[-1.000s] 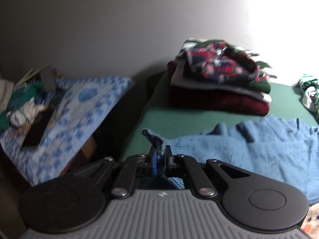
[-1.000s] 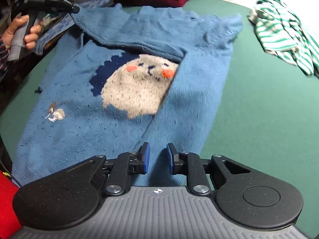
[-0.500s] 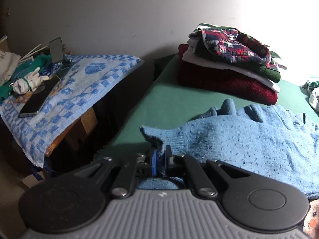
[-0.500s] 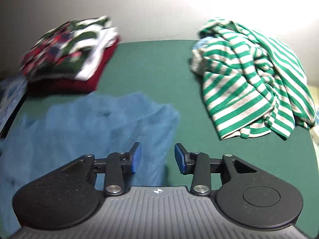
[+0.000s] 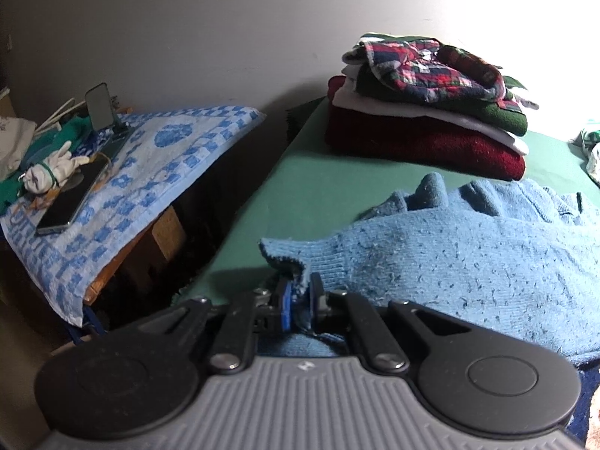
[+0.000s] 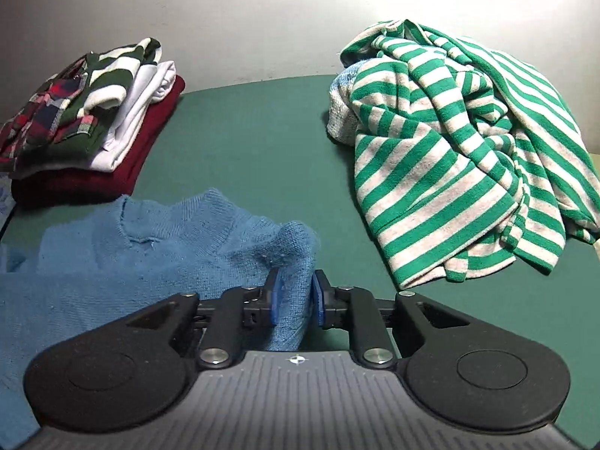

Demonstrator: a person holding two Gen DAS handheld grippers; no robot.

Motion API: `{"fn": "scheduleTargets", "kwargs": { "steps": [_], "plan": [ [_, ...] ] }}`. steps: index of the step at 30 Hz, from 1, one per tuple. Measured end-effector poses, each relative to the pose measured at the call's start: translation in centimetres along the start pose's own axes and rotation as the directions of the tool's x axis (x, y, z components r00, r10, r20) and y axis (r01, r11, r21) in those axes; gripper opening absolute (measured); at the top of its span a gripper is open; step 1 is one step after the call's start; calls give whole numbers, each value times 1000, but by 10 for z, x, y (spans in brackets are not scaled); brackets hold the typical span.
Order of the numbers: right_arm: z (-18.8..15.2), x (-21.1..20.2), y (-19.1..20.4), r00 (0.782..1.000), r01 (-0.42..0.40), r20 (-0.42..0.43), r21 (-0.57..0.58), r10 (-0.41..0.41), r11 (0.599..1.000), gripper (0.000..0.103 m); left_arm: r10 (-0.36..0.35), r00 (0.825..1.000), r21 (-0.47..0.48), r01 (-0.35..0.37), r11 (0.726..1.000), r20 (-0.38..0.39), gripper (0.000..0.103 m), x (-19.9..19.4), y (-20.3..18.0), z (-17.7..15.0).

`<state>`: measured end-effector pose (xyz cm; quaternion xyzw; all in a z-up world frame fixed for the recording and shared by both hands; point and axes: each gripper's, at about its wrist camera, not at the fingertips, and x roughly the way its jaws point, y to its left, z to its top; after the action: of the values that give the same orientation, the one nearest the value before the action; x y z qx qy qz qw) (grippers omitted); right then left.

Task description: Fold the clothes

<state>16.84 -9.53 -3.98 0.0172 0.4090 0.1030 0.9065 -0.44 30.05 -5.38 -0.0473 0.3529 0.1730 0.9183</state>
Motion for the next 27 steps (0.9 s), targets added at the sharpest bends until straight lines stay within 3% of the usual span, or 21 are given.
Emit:
{"fn": "scheduleTargets", "kwargs": {
  "steps": [2, 7, 12, 18, 20, 23, 27],
  "plan": [
    [-1, -20, 2, 996, 33, 82, -29, -31, 999, 26, -20, 1000, -27, 20, 999, -5, 2, 0, 5, 1],
    [-10, -4, 15, 999, -17, 40, -96, 21, 995, 22, -48, 999, -89, 46, 995, -16, 3, -1, 14, 4],
    [-18, 12, 27, 997, -73, -11, -159, 73, 985, 24, -44, 999, -118, 44, 992, 2, 4, -10, 19, 9],
    [-13, 0, 36, 995, -79, 33, -230, 89, 970, 24, -51, 998, -153, 56, 987, 38, 4, -24, 30, 15],
    [-8, -11, 35, 989, -117, 56, -228, 133, 967, 24, -57, 997, -159, 63, 985, 46, 4, -27, 31, 15],
    [-4, -7, 53, 984, -154, 30, -330, 173, 931, 24, -59, 997, -160, 68, 985, 58, 4, -32, 29, 17],
    [-6, 18, 80, 987, -147, -9, -466, 162, 873, 34, -51, 994, -154, 65, 986, 94, 4, -45, 29, 21]
  ]
}}
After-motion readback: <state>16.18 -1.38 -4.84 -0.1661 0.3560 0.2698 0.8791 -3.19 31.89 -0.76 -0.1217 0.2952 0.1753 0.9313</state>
